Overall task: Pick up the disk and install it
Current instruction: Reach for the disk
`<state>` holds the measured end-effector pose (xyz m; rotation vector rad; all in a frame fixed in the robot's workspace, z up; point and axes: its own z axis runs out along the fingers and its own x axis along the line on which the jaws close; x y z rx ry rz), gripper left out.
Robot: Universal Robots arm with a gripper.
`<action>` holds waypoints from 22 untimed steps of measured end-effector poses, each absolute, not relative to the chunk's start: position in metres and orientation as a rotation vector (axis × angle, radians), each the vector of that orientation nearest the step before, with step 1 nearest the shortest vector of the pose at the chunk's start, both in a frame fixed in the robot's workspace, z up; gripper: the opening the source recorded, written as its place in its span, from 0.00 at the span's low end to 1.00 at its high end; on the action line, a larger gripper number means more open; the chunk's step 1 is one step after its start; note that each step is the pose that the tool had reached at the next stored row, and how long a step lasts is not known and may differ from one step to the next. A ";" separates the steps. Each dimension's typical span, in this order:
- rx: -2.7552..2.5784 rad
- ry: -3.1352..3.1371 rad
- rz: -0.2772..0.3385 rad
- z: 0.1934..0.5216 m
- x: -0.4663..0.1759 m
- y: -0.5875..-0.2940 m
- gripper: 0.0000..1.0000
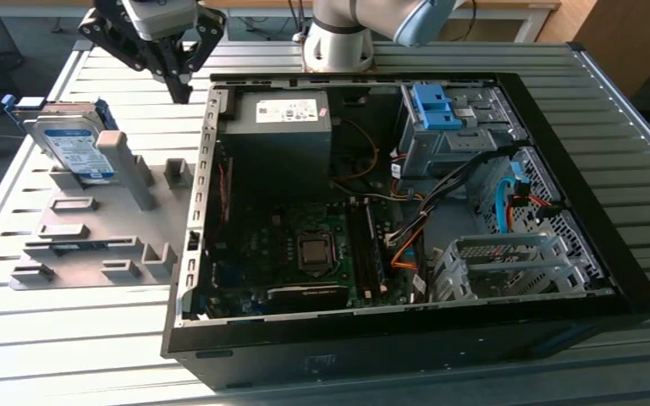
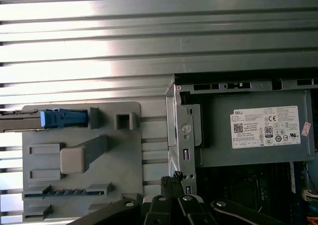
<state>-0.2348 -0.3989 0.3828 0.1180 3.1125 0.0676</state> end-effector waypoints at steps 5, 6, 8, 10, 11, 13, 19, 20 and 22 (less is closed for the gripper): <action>0.118 3.112 0.068 0.382 -0.238 -0.399 0.11; 0.118 3.113 0.068 0.382 -0.239 -0.399 0.11; 0.118 3.113 0.068 0.382 -0.240 -0.399 0.11; 0.118 3.112 0.068 0.382 -0.242 -0.399 0.11; 0.118 3.112 0.068 0.382 -0.243 -0.399 0.11; 0.118 3.112 0.068 0.382 -0.245 -0.399 0.11; 0.118 3.113 0.068 0.381 -0.250 -0.399 0.11; 0.118 3.113 0.068 0.381 -0.251 -0.399 0.11; 0.118 3.113 0.068 0.381 -0.252 -0.399 0.11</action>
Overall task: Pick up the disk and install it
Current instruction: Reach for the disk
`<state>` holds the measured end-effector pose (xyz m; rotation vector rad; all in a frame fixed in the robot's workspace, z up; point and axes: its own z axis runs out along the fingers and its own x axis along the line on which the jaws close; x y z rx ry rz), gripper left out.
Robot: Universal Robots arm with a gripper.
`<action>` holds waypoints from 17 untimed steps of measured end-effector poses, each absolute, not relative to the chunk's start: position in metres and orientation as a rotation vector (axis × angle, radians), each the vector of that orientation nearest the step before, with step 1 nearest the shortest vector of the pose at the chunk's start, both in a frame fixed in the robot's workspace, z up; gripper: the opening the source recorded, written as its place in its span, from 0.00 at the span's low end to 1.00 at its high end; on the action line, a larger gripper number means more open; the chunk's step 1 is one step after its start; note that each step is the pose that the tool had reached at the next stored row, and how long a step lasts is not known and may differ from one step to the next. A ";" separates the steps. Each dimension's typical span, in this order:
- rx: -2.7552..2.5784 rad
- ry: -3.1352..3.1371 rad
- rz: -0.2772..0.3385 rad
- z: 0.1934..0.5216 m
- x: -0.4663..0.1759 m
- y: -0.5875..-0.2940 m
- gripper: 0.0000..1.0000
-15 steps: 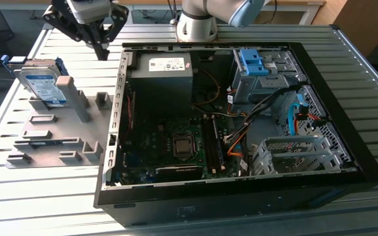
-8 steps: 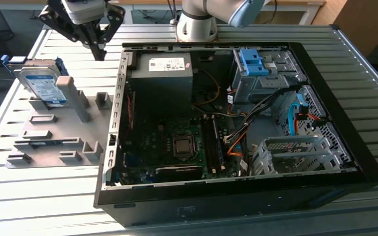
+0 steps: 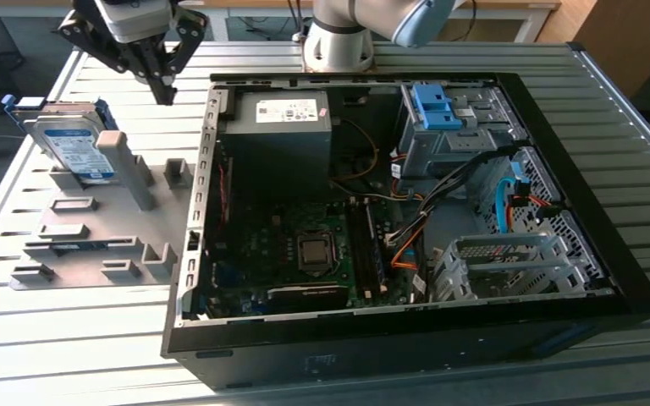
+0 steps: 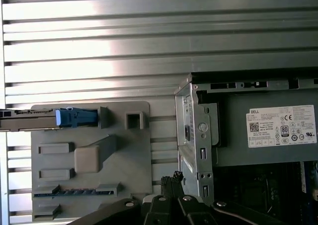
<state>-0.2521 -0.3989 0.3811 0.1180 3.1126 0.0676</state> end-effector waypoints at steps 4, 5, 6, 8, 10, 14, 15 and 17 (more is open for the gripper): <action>0.118 3.113 0.068 0.381 -0.256 -0.399 0.11; 0.118 3.113 0.068 0.381 -0.257 -0.399 0.11; 0.118 3.113 0.068 0.381 -0.258 -0.399 0.11; 0.118 3.113 0.068 0.380 -0.260 -0.399 0.11; 0.118 3.113 0.068 0.380 -0.261 -0.399 0.11; 0.118 3.113 0.068 0.380 -0.264 -0.399 0.11; 0.118 3.113 0.068 0.380 -0.265 -0.399 0.11; 0.118 3.113 0.068 0.380 -0.266 -0.399 0.11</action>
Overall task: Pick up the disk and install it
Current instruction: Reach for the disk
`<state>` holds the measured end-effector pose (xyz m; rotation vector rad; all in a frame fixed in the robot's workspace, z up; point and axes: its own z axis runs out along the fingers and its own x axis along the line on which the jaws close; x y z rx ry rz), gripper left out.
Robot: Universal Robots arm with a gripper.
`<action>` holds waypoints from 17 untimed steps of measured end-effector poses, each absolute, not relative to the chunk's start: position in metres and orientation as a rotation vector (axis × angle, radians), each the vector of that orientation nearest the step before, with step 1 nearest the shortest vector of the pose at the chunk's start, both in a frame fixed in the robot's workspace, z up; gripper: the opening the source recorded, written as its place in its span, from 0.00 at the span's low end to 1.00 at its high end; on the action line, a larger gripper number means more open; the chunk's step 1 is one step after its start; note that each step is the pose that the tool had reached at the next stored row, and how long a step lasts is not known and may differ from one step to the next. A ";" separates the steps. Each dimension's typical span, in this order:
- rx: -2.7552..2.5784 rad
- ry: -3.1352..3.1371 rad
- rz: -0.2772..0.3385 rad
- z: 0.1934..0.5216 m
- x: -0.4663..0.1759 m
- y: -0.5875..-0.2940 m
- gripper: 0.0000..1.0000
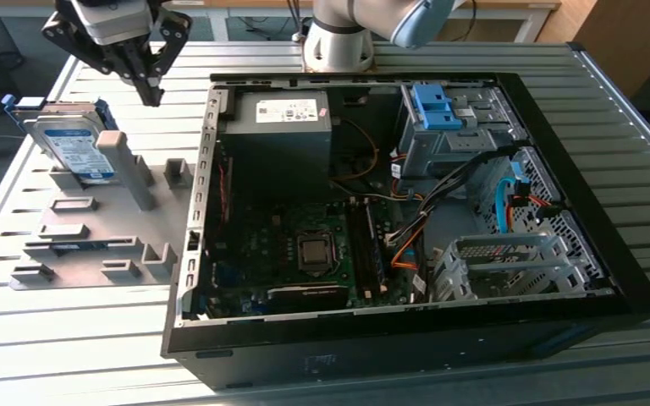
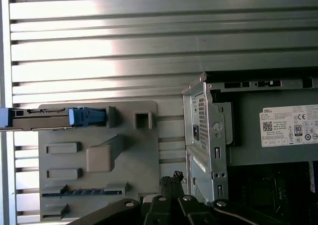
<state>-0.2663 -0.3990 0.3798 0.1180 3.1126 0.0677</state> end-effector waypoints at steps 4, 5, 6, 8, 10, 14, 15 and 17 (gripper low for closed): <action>0.118 3.113 0.068 0.380 -0.268 -0.399 0.11; 0.118 3.113 0.068 0.380 -0.269 -0.399 0.11; 0.118 3.113 0.068 0.379 -0.269 -0.399 0.11; 0.118 3.113 0.068 0.379 -0.270 -0.399 0.11; 0.118 3.113 0.068 0.379 -0.271 -0.399 0.11; 0.118 3.113 0.068 0.379 -0.273 -0.399 0.11; 0.118 3.113 0.068 0.379 -0.273 -0.399 0.11; 0.118 3.113 0.068 0.379 -0.274 -0.399 0.11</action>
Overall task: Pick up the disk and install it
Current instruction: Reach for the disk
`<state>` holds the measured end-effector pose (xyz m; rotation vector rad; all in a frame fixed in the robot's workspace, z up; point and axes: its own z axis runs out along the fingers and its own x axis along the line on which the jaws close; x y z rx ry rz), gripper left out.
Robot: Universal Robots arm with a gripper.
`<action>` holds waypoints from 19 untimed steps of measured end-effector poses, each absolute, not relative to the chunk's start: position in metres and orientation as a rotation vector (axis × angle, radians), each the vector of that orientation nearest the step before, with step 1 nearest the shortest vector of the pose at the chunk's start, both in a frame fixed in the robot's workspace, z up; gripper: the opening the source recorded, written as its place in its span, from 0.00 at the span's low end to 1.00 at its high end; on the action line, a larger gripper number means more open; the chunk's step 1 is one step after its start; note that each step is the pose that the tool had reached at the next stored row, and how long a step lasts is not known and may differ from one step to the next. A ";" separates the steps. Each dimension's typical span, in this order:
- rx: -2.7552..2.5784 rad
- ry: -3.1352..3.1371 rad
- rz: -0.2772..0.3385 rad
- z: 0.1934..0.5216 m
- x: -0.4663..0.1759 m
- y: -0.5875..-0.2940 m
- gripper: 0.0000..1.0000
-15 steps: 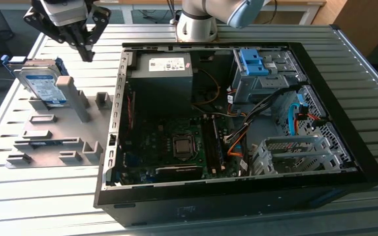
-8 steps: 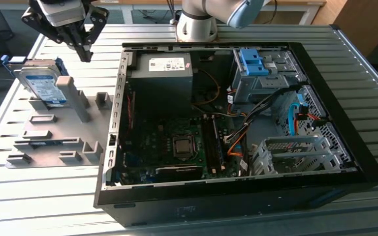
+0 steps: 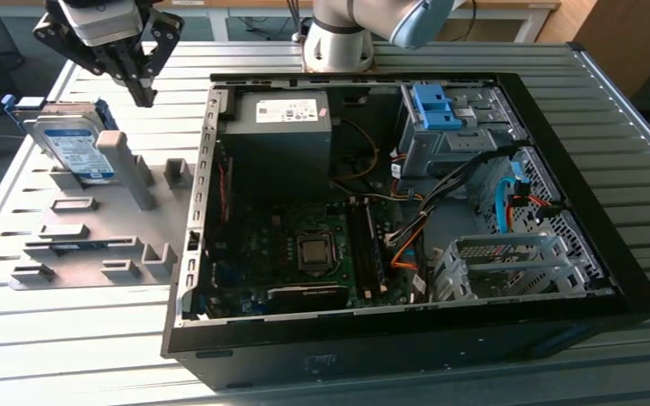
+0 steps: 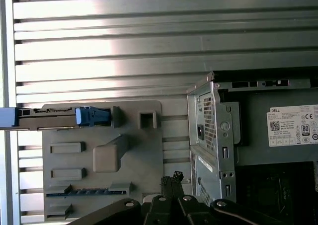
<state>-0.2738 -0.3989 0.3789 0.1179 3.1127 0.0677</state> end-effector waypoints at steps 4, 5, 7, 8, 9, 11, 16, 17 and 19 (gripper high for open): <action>0.118 3.113 0.068 0.379 -0.275 -0.399 0.11; 0.118 3.113 0.068 0.379 -0.276 -0.399 0.11; 0.118 3.113 0.068 0.378 -0.277 -0.399 0.11; 0.118 3.113 0.068 0.378 -0.277 -0.399 0.11; 0.118 3.113 0.068 0.378 -0.278 -0.399 0.11; 0.118 3.113 0.068 0.378 -0.278 -0.399 0.11; 0.118 3.113 0.068 0.378 -0.281 -0.399 0.11; 0.118 3.113 0.068 0.378 -0.281 -0.399 0.11; 0.118 3.113 0.068 0.377 -0.282 -0.399 0.11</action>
